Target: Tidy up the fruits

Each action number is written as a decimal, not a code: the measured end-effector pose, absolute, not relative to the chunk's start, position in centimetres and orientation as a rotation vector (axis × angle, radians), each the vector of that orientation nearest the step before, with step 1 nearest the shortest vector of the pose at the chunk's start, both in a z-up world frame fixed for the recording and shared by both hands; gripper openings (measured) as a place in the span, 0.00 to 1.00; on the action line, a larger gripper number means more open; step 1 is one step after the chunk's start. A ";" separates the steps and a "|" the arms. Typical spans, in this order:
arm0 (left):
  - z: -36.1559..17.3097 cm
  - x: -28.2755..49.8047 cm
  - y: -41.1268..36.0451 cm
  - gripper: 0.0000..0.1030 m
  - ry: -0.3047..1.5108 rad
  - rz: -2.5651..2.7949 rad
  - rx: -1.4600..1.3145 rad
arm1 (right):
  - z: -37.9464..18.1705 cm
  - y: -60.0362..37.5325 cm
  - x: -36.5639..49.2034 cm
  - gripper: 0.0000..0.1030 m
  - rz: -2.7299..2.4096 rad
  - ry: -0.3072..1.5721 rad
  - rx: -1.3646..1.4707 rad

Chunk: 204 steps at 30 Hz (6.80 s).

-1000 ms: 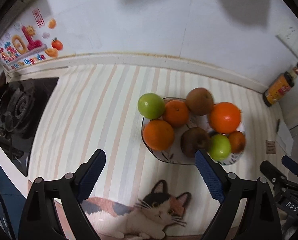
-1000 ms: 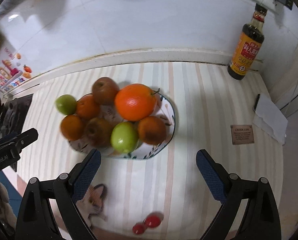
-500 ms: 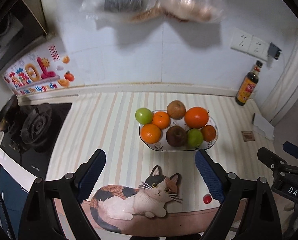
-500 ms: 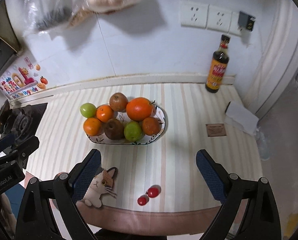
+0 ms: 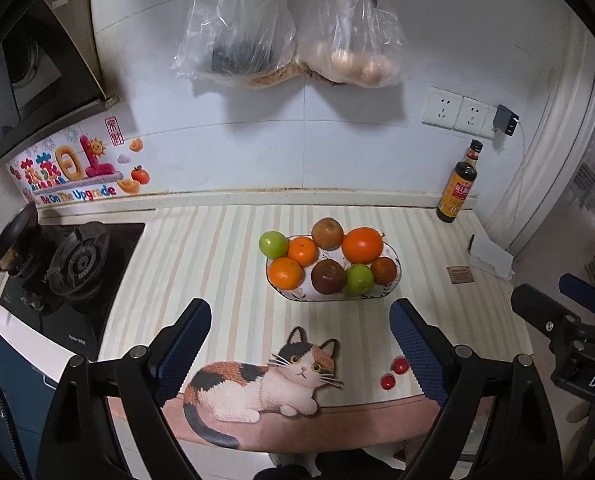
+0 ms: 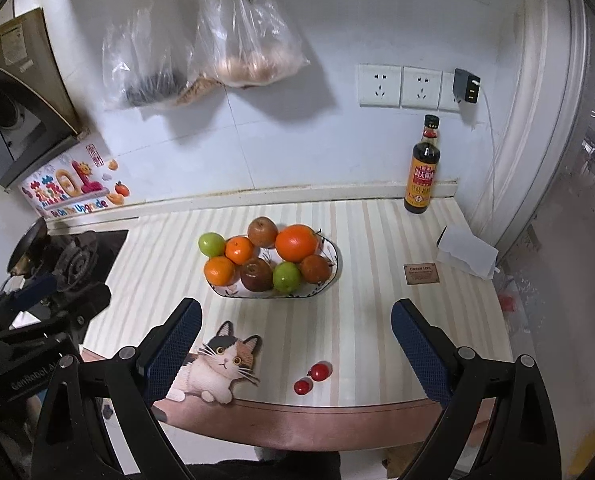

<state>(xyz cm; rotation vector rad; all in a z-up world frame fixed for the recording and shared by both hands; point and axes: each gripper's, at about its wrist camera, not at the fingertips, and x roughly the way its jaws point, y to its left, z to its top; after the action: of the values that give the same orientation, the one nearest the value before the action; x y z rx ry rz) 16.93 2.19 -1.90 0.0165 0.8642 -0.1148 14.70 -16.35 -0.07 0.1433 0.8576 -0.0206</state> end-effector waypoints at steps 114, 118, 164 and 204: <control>-23.7 36.1 2.0 0.22 1.400 -0.169 -0.338 | -30.2 -17.1 27.2 0.36 0.331 1.451 0.363; -23.7 35.9 1.7 0.22 1.402 -0.172 -0.325 | -30.2 -16.2 26.5 0.36 0.298 1.419 0.263; -25.5 38.5 1.7 0.23 1.218 -0.143 -0.354 | -29.3 -19.4 35.1 0.31 0.169 1.168 0.308; -8.1 18.6 5.1 0.90 0.946 -0.014 0.003 | -8.8 -16.5 16.9 0.94 -0.017 0.943 0.158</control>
<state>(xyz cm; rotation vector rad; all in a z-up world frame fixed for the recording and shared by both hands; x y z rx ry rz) 18.62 5.14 -8.07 0.0033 0.9464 -0.0137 16.85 -16.52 -8.82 0.1580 0.9430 -0.0166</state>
